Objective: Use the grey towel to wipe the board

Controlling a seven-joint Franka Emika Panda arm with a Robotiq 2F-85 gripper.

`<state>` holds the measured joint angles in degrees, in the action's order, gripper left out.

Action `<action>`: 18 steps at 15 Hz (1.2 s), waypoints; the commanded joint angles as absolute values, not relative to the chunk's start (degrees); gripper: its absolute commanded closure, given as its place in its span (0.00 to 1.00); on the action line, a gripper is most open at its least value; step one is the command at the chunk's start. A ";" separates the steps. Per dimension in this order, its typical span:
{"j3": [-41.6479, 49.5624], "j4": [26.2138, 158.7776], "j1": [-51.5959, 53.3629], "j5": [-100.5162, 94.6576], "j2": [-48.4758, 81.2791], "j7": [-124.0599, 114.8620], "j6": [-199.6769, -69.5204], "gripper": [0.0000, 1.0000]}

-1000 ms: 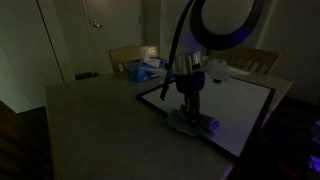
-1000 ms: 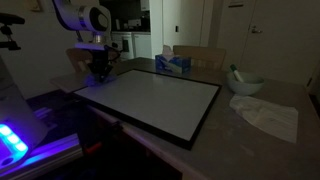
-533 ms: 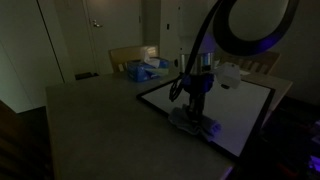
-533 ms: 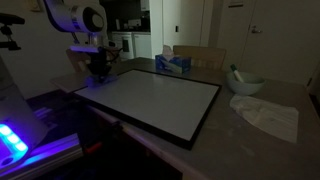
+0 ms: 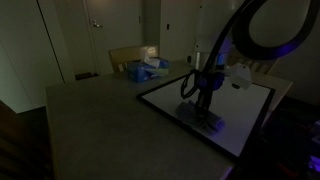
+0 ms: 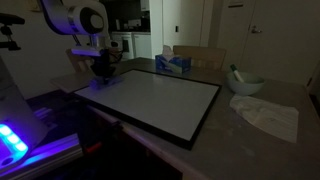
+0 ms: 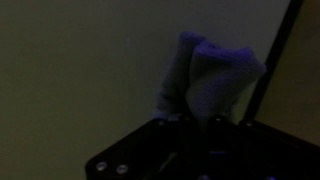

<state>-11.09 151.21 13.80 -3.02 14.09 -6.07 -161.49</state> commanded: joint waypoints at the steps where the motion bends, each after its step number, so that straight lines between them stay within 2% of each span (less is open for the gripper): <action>1: -6.78 150.67 13.07 -6.67 18.14 -5.61 -161.42 0.98; 6: -5.21 150.73 11.35 -6.25 18.94 -3.94 -161.25 0.98; 9: -8.61 148.86 10.10 -2.88 18.42 0.59 -157.90 0.98; 10: -7.33 150.60 12.25 -4.72 13.96 -3.80 -160.10 0.98; 11: -7.50 150.32 12.08 -4.54 13.89 -3.41 -159.71 0.90; 14: -7.49 150.33 12.13 -4.57 13.84 -3.57 -159.73 0.90; 15: -7.49 150.33 12.14 -4.57 13.84 -3.58 -159.74 0.98; 18: -5.80 151.37 12.40 -7.01 13.82 -4.66 -158.97 0.98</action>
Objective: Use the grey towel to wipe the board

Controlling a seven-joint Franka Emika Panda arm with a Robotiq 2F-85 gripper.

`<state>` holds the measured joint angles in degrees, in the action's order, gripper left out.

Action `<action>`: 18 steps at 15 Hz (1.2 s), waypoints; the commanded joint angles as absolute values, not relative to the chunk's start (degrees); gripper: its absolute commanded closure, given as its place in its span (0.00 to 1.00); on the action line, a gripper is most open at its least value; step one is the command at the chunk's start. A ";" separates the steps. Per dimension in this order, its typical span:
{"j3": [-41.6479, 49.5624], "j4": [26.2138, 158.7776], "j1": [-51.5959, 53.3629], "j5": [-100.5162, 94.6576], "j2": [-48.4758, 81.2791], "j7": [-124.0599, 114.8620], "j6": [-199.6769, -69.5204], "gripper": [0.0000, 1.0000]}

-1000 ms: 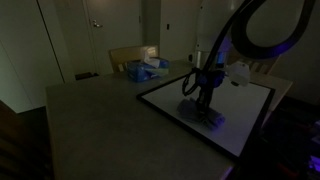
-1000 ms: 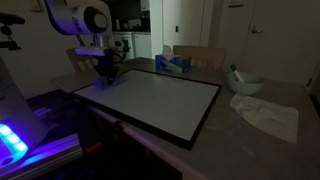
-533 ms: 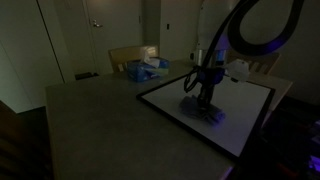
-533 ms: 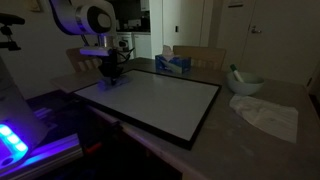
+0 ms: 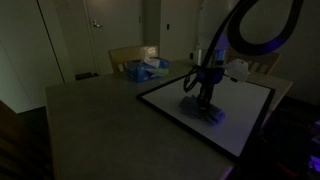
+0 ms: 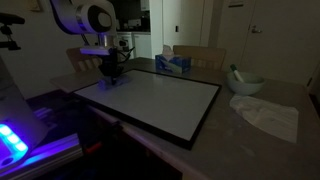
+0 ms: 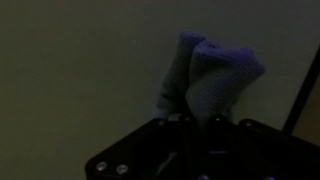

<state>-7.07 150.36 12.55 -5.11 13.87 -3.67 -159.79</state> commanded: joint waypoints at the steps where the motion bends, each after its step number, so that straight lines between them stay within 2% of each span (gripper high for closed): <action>1: -5.09 152.20 12.27 -7.49 13.41 -5.45 -158.98 0.98; 17: 11.15 156.03 7.75 -22.22 13.00 -14.00 -162.24 0.98; 18: 8.46 155.76 7.59 -19.80 10.89 -11.26 -161.63 0.90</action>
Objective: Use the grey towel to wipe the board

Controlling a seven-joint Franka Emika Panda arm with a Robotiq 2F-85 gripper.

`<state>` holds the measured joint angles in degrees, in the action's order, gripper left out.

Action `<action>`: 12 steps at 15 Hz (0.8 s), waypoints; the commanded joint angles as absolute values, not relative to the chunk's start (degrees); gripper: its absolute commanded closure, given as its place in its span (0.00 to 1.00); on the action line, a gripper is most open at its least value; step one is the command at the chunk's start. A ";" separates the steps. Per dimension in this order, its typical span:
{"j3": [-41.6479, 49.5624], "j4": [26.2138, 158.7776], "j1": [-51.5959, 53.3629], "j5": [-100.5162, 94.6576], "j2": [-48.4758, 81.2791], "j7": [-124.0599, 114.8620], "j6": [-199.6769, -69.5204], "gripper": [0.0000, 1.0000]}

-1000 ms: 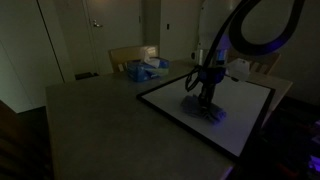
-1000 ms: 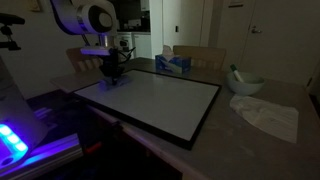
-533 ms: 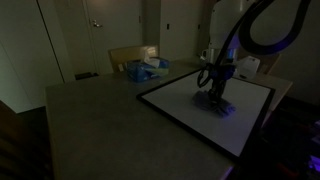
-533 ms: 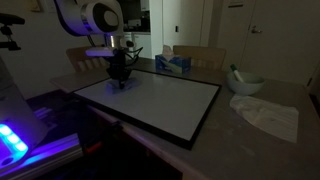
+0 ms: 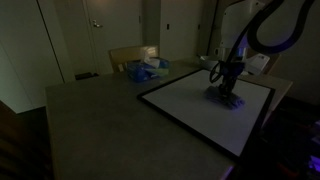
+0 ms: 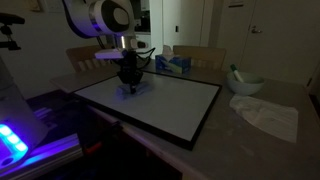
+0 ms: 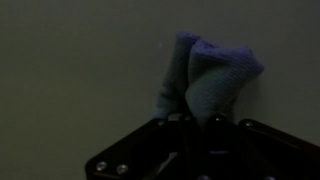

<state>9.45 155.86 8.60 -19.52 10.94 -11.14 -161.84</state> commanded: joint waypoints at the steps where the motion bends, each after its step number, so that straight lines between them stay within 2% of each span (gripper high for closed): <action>1: 9.32 155.75 7.52 -20.68 10.90 -12.43 -161.61 0.90; 5: 9.85 155.75 7.47 -21.04 10.90 -13.24 -161.58 0.90; 6: 9.85 155.75 7.47 -21.04 10.90 -13.25 -161.58 0.98; 12: 13.20 155.43 6.91 -25.29 11.78 -14.64 -162.07 0.98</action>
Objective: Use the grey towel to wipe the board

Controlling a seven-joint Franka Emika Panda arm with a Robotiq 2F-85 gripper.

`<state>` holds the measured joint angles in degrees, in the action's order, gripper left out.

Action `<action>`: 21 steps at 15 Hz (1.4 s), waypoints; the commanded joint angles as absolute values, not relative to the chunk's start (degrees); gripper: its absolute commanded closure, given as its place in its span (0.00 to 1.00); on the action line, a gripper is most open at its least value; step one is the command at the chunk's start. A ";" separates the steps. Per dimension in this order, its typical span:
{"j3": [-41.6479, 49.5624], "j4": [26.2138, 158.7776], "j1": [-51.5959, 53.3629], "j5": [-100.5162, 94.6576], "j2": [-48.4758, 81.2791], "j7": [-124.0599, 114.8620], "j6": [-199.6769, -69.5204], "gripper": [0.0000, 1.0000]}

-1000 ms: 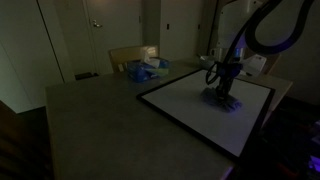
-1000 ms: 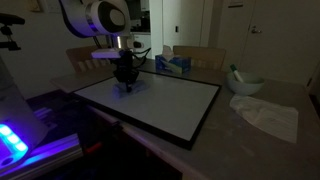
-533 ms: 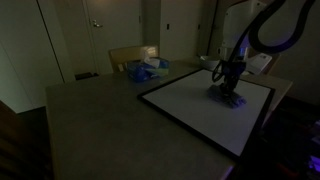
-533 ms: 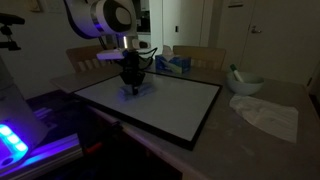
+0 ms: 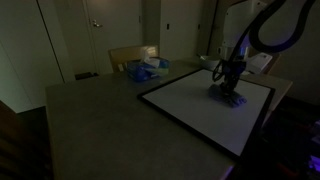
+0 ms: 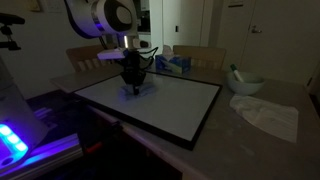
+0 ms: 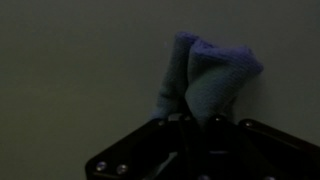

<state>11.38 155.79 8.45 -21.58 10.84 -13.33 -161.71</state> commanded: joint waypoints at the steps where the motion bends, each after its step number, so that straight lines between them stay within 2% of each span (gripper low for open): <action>1: 14.28 155.41 6.78 -26.85 11.88 -15.24 -162.26 0.98; 8: 18.60 155.37 2.89 -32.81 13.38 -13.33 -163.74 0.98; 11: 18.31 154.98 -1.13 -30.30 14.97 -7.88 -167.13 0.98; 14: 18.30 155.57 -0.89 -29.19 12.63 -8.71 -167.16 0.98; 15: 18.61 155.60 -0.32 -29.95 12.01 -9.20 -165.82 0.90; 18: 18.63 155.60 -0.34 -29.75 12.02 -9.19 -166.00 0.90; 19: 19.52 155.08 0.24 -31.20 12.65 -10.12 -166.04 0.98; 21: 21.38 154.14 0.30 -33.84 13.76 -10.46 -166.83 0.98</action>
<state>18.83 155.60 -0.30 -30.66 12.04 -9.74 -166.11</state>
